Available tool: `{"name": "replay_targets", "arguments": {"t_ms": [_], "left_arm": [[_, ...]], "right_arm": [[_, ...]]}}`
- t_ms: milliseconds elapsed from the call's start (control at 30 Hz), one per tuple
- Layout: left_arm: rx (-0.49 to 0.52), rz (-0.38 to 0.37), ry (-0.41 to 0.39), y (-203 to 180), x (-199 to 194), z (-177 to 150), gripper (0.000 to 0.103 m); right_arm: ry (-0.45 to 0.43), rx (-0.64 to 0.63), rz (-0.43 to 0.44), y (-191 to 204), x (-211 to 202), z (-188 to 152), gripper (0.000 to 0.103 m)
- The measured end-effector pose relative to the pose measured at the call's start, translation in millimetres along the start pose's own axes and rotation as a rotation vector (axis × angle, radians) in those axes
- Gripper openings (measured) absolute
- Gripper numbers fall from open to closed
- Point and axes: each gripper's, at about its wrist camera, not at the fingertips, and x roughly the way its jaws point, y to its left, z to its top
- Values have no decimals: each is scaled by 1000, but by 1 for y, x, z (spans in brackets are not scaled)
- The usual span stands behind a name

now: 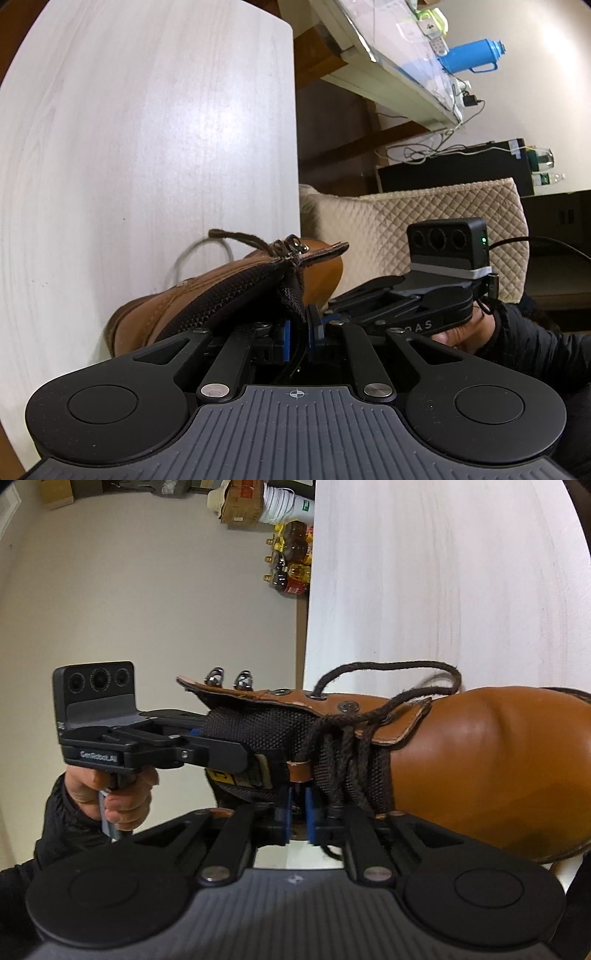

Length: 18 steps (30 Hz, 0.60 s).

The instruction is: Lace up shoes with both hands

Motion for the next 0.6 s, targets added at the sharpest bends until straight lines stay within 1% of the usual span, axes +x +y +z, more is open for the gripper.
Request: {"name": "replay_targets", "arguments": {"t_ms": [100,233,367,500,600], "left_arm": [[2,0,-7,1,-1,0,8],[8,4,-14,0,-1,-2,8],[11,15,-22,0,-3,-5,8],[20,41,-30,-4,-7,-13,8],[12,45,-56,-4,-14,-21,9]], "right_arm": [[-6,-11,1,7,-13,0,2],[55,-46,14,17,-32,-11,2],[137,-78,19,24,-42,-47,2],[186,-34,1,13,-39,-86,2],[237,-34,-51,4,-29,-110,2]]}}
